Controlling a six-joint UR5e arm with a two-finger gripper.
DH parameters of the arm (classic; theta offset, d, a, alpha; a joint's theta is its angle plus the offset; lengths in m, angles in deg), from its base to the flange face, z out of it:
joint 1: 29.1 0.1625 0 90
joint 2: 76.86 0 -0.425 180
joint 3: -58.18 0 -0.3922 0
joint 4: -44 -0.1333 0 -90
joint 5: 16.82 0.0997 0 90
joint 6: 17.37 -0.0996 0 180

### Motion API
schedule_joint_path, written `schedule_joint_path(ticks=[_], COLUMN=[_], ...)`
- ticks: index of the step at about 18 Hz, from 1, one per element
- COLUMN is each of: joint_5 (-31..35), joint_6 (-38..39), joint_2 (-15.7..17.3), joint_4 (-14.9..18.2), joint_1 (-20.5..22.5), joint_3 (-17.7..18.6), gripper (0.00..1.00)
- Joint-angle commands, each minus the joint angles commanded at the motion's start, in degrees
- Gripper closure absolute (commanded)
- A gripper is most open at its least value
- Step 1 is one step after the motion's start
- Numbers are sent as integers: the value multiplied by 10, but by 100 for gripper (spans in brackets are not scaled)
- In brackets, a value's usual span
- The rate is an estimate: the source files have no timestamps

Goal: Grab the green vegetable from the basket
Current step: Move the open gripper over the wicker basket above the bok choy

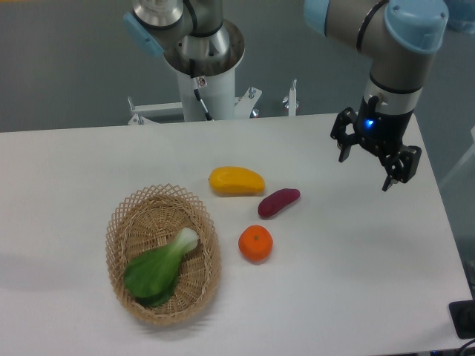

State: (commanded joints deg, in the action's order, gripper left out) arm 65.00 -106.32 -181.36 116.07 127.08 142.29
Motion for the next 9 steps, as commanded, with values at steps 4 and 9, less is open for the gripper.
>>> schedule_joint_path(ticks=[4,9], joint_5=[-1,-3], joint_6=[0,14], joint_2=[6,7], joint_4=[-15,-15], joint_1=[0,-9], joint_3=[15,18], gripper=[0,0])
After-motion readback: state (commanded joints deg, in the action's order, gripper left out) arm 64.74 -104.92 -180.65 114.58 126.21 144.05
